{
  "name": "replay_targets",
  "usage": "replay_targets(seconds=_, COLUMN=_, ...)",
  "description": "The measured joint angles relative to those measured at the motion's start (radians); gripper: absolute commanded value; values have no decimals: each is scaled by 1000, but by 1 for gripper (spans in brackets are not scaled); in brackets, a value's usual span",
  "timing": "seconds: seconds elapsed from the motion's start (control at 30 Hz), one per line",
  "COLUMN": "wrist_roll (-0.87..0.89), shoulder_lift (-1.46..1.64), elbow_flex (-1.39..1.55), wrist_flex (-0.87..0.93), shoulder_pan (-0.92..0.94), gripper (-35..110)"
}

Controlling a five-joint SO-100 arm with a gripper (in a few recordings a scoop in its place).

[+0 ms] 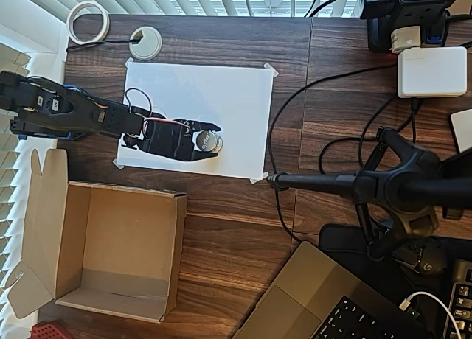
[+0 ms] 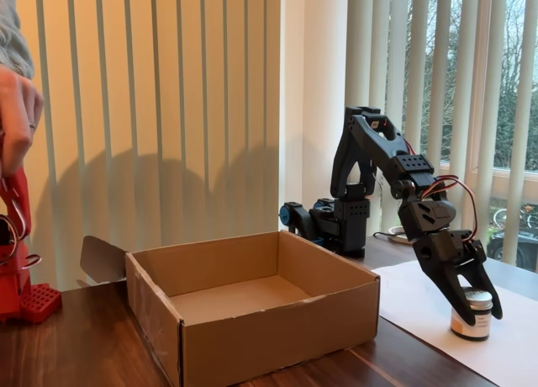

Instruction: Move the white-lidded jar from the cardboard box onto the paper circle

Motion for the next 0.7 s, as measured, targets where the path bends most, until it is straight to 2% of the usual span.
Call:
replay_targets(seconds=0.2, wrist_roll=-3, shoulder_lift=8, elbow_flex=3, wrist_flex=-37, shoulder_pan=0, gripper=39)
replay_targets(seconds=0.47, wrist_roll=60, shoulder_lift=190, elbow_flex=3, wrist_flex=-120, shoulder_pan=0, gripper=39)
replay_targets(seconds=0.6, wrist_roll=204, shoulder_lift=327, elbow_flex=3, wrist_flex=-149, shoulder_pan=-12, gripper=39)
replay_targets(seconds=0.7, wrist_roll=408, shoulder_lift=445, elbow_flex=35, wrist_flex=-143, shoulder_pan=-58, gripper=39)
